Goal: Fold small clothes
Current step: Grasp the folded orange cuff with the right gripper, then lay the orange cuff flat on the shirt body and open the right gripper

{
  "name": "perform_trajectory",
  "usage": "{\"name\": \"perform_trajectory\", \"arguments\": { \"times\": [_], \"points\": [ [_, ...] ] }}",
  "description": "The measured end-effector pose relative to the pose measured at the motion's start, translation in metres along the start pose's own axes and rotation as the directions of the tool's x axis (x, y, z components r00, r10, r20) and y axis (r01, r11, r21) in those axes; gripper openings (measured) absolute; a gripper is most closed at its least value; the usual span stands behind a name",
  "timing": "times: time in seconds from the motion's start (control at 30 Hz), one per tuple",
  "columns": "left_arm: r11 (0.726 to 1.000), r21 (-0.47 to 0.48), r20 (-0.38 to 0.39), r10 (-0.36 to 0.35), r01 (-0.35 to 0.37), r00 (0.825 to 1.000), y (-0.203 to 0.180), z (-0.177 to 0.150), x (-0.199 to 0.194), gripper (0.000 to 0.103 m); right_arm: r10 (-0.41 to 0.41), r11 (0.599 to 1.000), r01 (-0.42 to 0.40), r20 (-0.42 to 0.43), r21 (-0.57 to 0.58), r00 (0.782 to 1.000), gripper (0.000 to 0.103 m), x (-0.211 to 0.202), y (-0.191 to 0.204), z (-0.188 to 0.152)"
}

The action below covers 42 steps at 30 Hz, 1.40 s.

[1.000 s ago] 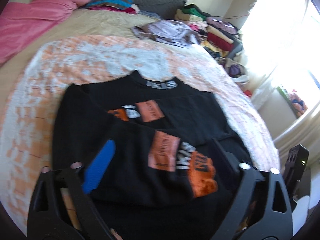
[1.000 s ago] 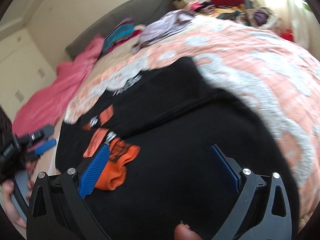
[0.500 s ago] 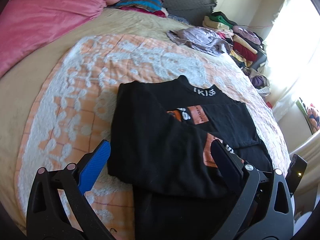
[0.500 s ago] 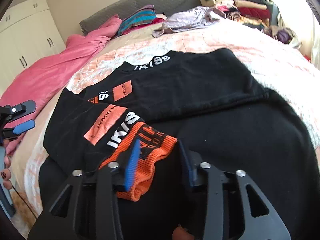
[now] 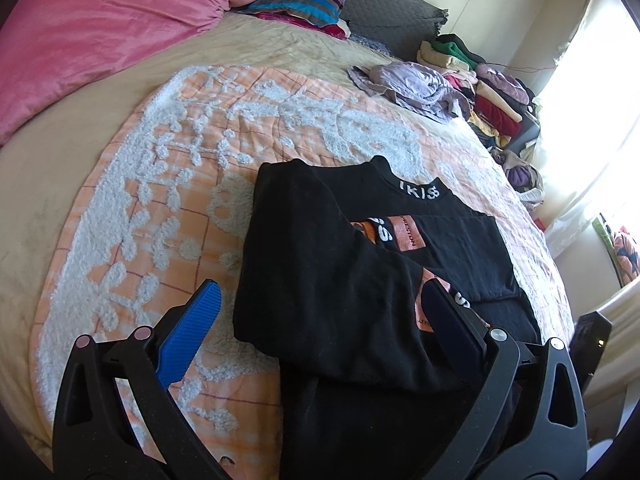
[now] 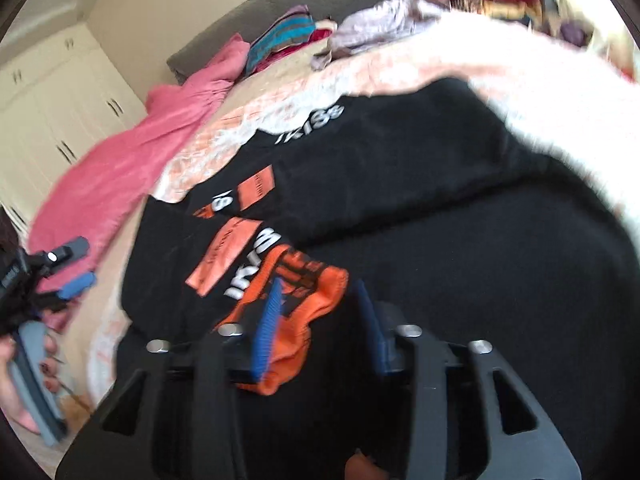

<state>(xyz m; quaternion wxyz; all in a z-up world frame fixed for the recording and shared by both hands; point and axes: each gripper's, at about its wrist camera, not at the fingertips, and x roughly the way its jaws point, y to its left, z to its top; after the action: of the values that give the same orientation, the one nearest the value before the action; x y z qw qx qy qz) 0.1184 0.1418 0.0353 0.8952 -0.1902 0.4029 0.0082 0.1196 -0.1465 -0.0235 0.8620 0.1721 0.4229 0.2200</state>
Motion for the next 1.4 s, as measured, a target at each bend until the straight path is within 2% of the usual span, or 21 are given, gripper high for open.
{"name": "perform_trajectory", "arguments": {
  "times": [0.1, 0.13, 0.2, 0.33, 0.5, 0.7, 0.83, 0.97, 1.1, 1.4],
  "points": [
    [1.0, 0.015, -0.008, -0.003, 0.004, 1.0, -0.004, -0.005, 0.001, 0.094, -0.011, 1.0, 0.011, 0.003, -0.024, 1.0, 0.04, 0.002, 0.007, -0.004],
    [1.0, 0.021, -0.011, 0.002, -0.002, 1.0, -0.005, -0.006, 0.002, 0.094, 0.0, 1.0, 0.0, 0.004, -0.026, 1.0, 0.033, 0.003, 0.01, -0.005],
    [0.999, 0.034, -0.017, 0.01, -0.01, 1.0, -0.007, -0.008, 0.003, 0.094, 0.031, 0.999, -0.031, 0.011, -0.041, 0.999, 0.012, 0.005, 0.017, -0.007],
    [0.999, 0.05, -0.018, 0.017, -0.016, 1.0, -0.009, -0.008, 0.002, 0.094, 0.047, 0.994, -0.04, 0.061, -0.105, 0.997, 0.011, -0.003, 0.035, -0.005],
    [0.999, 0.048, -0.006, 0.019, -0.019, 1.0, -0.008, -0.004, -0.002, 0.094, 0.125, 0.983, -0.105, 0.129, -0.15, 0.984, 0.011, -0.031, 0.051, 0.021],
    [0.998, 0.05, 0.001, 0.027, -0.027, 1.0, -0.007, -0.001, -0.004, 0.094, 0.087, 0.958, -0.019, 0.229, -0.285, 0.969, 0.011, -0.059, 0.061, 0.062],
    [0.998, 0.053, -0.004, 0.026, -0.025, 1.0, -0.008, -0.001, -0.003, 0.094, 0.0, 0.92, 0.118, 0.301, -0.374, 0.954, 0.011, -0.064, 0.058, 0.086],
    [0.996, 0.078, -0.008, 0.049, -0.048, 0.999, -0.015, -0.002, 0.003, 0.094, -0.04, 0.908, 0.163, 0.307, -0.387, 0.951, 0.011, -0.055, 0.045, 0.096],
    [0.995, 0.09, 0.001, 0.05, -0.05, 0.999, -0.021, -0.001, 0.009, 0.094, -0.062, 0.916, 0.179, 0.315, -0.36, 0.947, 0.011, -0.044, 0.028, 0.091],
    [0.992, 0.117, 0.012, 0.044, -0.045, 0.999, -0.041, 0.008, 0.027, 0.094, -0.131, 0.928, 0.212, 0.265, -0.305, 0.955, 0.011, -0.028, 0.003, 0.086]
  ]
}}
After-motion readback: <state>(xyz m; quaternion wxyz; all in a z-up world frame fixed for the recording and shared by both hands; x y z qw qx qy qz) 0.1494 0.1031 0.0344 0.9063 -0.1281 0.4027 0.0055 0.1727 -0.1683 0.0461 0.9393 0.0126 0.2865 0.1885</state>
